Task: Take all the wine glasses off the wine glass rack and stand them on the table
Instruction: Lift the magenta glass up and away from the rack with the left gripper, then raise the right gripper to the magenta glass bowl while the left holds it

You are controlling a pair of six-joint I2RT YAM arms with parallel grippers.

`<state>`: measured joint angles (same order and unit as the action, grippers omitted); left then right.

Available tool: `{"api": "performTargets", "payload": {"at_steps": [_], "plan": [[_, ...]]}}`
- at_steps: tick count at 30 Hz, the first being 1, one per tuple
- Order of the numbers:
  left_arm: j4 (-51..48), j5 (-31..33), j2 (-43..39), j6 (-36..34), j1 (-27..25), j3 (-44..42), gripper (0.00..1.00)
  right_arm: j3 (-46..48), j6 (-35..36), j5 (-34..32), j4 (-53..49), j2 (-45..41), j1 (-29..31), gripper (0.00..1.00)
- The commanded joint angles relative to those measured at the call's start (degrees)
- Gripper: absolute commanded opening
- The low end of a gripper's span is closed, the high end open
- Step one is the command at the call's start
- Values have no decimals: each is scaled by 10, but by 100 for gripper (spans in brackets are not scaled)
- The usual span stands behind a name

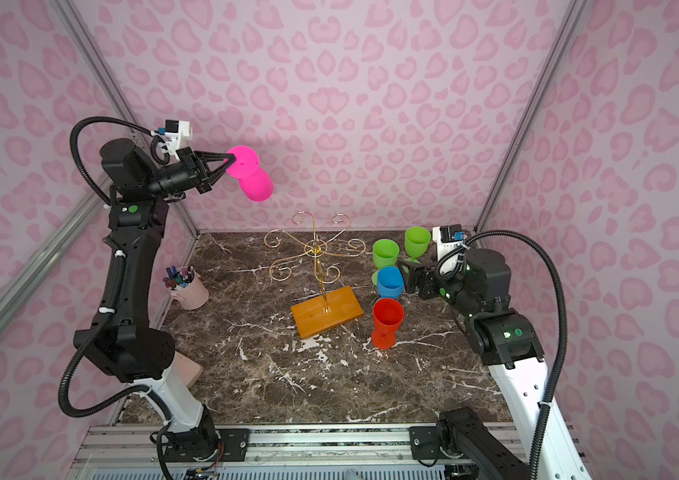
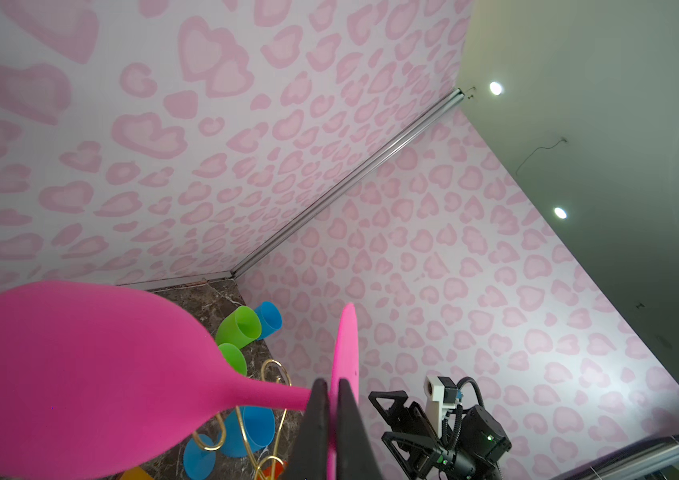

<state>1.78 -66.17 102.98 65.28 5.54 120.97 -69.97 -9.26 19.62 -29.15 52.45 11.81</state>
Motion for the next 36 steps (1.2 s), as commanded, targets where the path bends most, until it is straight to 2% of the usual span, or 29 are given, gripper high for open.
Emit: {"api": "performTargets", "payload": {"at_steps": [1,5,8,12,16,21,25,36], "plan": [[185,2,-26,129,-2,-27,4,3,-4,18,134,7,5,90],[207,7,-55,158,-10,-34,4,-7,0,25,222,32,36,90],[207,10,-71,160,-29,-32,4,-30,44,1,253,58,94,90],[208,8,-71,170,-76,-24,4,-50,116,-31,299,86,170,91],[209,8,-71,173,-123,-28,4,-60,153,-24,358,110,204,91],[210,12,-79,175,-166,-29,4,-63,212,3,419,135,223,95],[208,15,-84,177,-188,-38,4,-80,250,-6,433,164,236,98],[211,15,-106,186,-228,-78,4,-146,287,-12,437,250,237,98]]}}
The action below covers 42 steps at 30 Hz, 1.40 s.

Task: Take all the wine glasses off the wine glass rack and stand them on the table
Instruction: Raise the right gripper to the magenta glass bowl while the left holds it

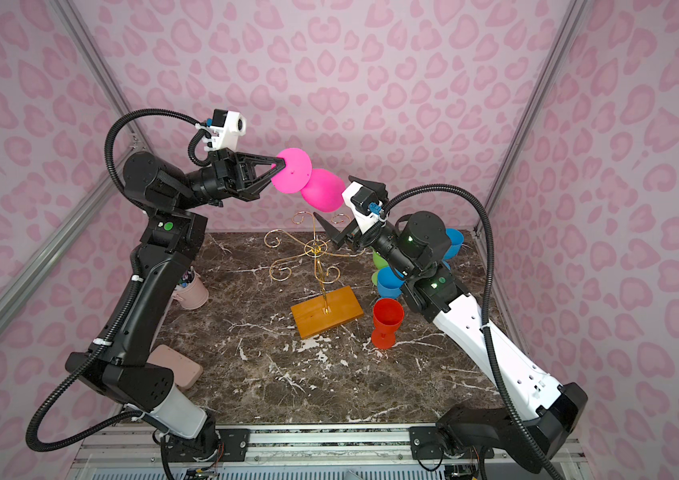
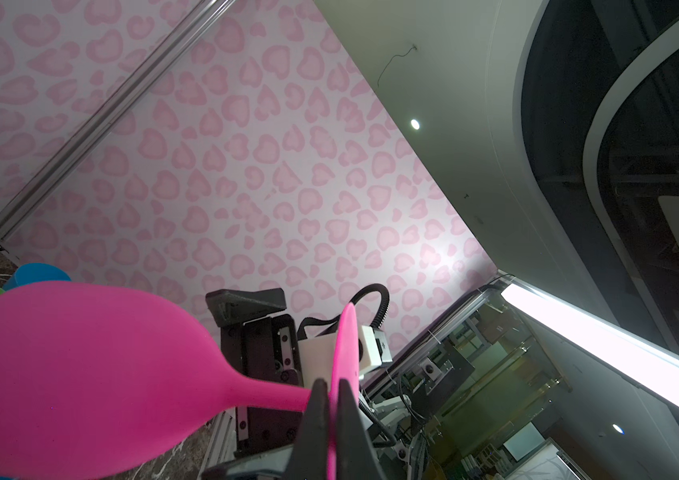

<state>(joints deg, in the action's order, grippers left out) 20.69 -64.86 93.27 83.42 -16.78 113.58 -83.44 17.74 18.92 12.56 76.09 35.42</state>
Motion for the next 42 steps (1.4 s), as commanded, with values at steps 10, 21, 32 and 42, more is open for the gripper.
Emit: {"api": "performTargets", "payload": {"at_steps": [10,21,32,42], "plan": [[25,-10,-17,19,-18,-12,4,-58,18,-9,24,68,1,98],[30,-20,-17,35,-26,-17,4,-55,10,-19,37,81,1,92],[38,-12,-11,51,-26,-6,4,-40,-6,-28,31,64,3,75],[22,10,-8,-28,-26,14,54,-84,-75,-67,-103,35,2,66]]}}
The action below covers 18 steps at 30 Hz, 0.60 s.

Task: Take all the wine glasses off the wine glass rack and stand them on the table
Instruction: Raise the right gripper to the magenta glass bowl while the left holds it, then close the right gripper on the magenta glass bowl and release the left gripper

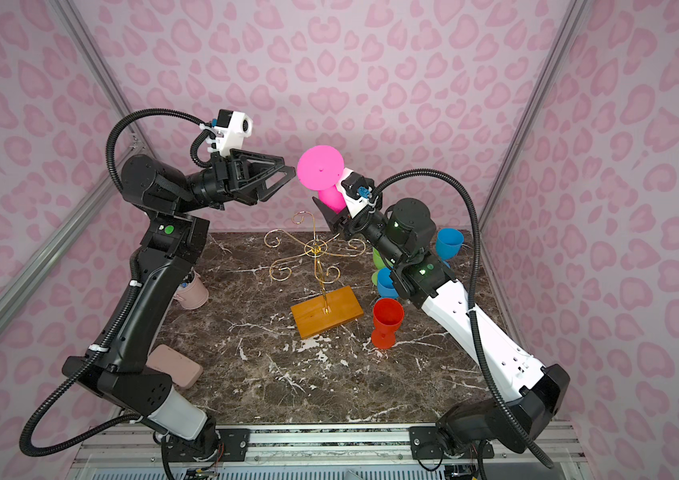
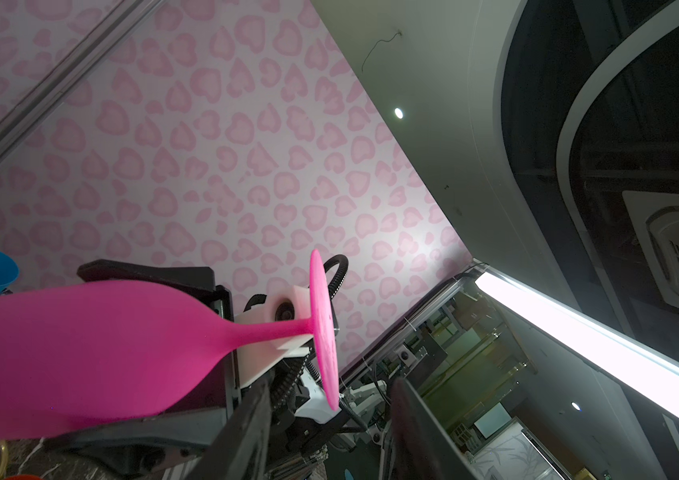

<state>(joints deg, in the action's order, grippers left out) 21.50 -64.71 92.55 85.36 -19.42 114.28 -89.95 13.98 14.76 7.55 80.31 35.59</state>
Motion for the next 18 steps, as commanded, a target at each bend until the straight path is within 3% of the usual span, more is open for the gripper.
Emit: {"api": "performTargets", "payload": {"at_steps": [1,5,9,14,18], "plan": [[9,12,-3,-73,1,6,56,-36,-46,-33,-91,-11,-1,65],[-5,37,-14,-199,2,-11,59,-108,-68,-58,-249,-13,-3,64],[-15,102,-46,-353,2,-72,58,-144,-94,-68,-369,-17,-9,63],[13,247,-116,-582,-11,-194,59,-150,-100,-80,-460,-36,-11,61],[26,256,-131,-767,-25,-229,61,-172,-106,-82,-526,-44,-10,60]]}}
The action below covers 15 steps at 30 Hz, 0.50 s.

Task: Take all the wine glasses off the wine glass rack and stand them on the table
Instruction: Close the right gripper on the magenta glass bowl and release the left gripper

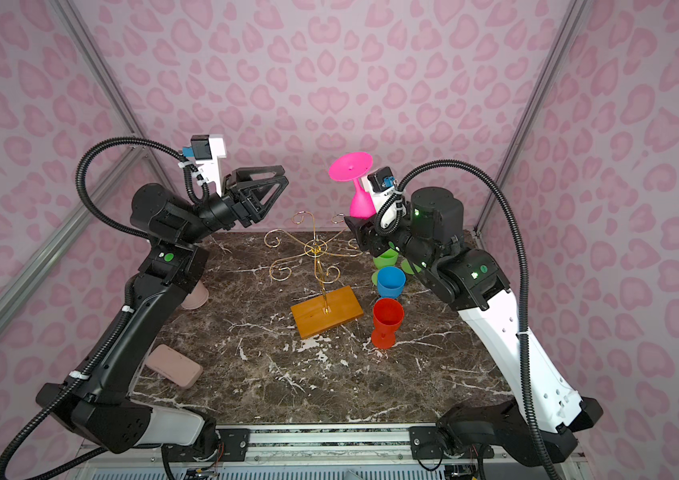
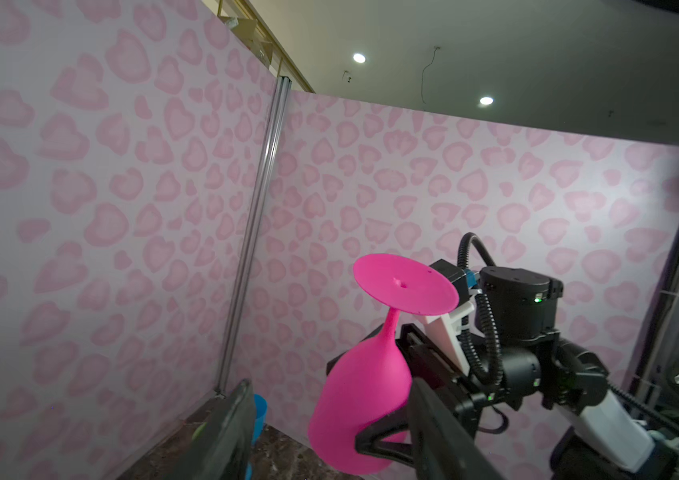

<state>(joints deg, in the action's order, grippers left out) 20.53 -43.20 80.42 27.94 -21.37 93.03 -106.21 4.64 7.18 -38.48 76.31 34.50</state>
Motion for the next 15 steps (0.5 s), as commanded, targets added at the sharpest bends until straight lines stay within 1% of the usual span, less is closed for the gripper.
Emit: {"api": "performTargets", "payload": {"at_steps": [1,4,5,13,15], "plan": [[41,38,-12,-253,-9,-27,61,-13,-16,-3,-77,-7,0,59],[44,16,-15,-404,-23,-53,60,-7,-25,12,-96,-14,0,57],[45,11,-14,-434,-25,-58,60,-3,-27,17,-99,-16,1,57],[32,-33,-2,-575,-37,-67,52,14,-44,45,-113,-12,12,54],[30,-41,-5,-598,-42,-72,51,17,-47,48,-110,-7,16,54]]}}
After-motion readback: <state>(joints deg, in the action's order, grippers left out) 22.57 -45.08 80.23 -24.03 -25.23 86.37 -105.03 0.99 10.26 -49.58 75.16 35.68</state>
